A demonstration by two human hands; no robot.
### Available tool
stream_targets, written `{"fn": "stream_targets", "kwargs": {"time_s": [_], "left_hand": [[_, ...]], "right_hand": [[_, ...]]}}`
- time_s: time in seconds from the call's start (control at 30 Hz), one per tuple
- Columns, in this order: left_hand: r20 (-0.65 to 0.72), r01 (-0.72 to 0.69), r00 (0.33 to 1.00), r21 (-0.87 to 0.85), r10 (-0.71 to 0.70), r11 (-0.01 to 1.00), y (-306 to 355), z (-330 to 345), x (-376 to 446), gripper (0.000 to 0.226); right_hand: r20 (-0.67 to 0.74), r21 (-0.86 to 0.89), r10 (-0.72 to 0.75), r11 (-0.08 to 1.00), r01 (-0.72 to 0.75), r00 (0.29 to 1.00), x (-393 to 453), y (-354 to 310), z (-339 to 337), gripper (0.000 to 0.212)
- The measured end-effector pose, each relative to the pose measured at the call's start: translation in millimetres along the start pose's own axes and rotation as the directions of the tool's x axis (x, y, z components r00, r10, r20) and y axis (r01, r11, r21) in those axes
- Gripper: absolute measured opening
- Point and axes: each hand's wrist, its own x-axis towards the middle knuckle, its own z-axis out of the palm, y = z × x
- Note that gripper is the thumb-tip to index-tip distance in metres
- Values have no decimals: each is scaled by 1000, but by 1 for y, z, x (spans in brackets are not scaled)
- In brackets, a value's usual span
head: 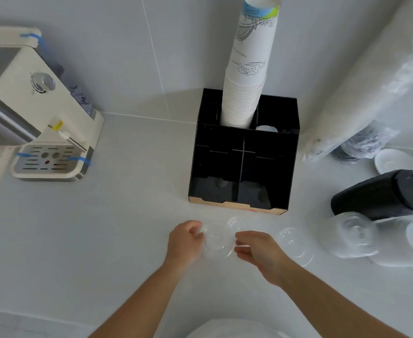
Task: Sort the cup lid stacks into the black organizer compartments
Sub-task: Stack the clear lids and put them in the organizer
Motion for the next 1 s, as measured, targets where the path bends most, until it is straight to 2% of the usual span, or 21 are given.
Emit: {"fn": "stream_targets", "kwargs": {"time_s": [0.17,0.27,0.5,0.6,0.7,0.83,1.0], "left_hand": [[60,-28,998,30,27,999,1,2,-2,34],[57,7,998,-2,-7,1000,0,2,-2,28],[121,184,981,-288,-155,940,1,-3,-7,31],[136,199,978,-353,-160,914,6,2,-8,30],[168,210,973,-349,-159,914,15,9,-8,31],[177,177,976,-287,-129,942,28,19,-6,32],[150,115,985,-195,-86,974,39,29,2,29]], "right_hand": [[16,-13,15,1000,-15,1000,5,4,1,13],[5,-39,14,999,-14,1000,8,6,2,18],[6,-36,-35,999,35,999,1,1,-6,13],[-21,-57,-90,994,89,996,0,4,-17,19],[-52,-110,-107,989,101,993,2,7,-30,36],[-117,-18,-130,992,128,985,9,4,-40,27],[-179,-60,-138,990,129,974,23,2,-44,21]]}}
